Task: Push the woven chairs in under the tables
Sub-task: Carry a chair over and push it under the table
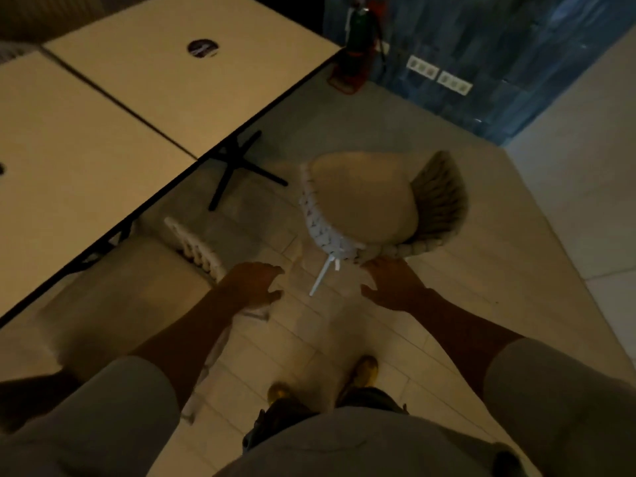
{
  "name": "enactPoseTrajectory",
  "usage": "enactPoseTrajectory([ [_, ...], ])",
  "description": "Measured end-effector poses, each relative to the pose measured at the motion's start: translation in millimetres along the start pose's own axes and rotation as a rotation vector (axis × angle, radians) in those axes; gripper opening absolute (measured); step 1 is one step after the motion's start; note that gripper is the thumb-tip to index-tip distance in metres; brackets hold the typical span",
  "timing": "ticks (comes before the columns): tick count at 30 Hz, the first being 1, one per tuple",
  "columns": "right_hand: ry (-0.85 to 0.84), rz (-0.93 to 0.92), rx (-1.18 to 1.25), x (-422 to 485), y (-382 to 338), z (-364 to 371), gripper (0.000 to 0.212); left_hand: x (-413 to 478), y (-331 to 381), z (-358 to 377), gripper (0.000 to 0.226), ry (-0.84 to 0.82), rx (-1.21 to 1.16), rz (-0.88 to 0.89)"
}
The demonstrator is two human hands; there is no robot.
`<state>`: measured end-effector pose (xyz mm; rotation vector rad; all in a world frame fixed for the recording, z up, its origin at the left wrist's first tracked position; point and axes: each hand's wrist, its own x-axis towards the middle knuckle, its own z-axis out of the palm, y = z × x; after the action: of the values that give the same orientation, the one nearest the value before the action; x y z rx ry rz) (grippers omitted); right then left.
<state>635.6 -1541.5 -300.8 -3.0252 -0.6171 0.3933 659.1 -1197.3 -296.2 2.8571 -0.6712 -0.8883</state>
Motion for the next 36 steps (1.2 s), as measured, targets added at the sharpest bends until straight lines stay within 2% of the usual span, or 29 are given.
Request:
enactPoseTrajectory([
  [2,0.037,0.088,0.036,-13,24,-6,0.058,20,25,-15,0.068,0.012,0.040,0.034],
  [6,-0.019,0.242,0.037,-29,75,-12,0.078,54,73,-35,0.070,0.055,0.077,0.092],
  [12,-0.015,0.320,0.095,-39,145,-17,0.082,95,131,-55,0.074,0.114,0.148,0.116],
  [15,-0.009,0.386,0.210,-41,172,-13,0.083,117,152,-55,0.077,0.123,0.032,0.026],
  [21,-0.004,0.554,0.467,-46,210,-4,0.092,145,190,-55,0.079,0.172,-0.384,-0.140],
  [24,-0.013,0.622,0.560,-43,224,-2,0.094,162,197,-55,0.091,0.162,-0.450,-0.191],
  [31,0.004,0.804,0.771,-19,249,7,0.086,211,195,-68,0.060,0.201,-0.517,-0.269],
  [34,-0.009,0.892,0.835,-6,260,14,0.092,238,175,-67,0.043,0.201,-0.635,-0.361],
  [36,-0.020,0.916,0.849,7,267,14,0.091,261,155,-64,0.039,0.244,-0.681,-0.433],
])
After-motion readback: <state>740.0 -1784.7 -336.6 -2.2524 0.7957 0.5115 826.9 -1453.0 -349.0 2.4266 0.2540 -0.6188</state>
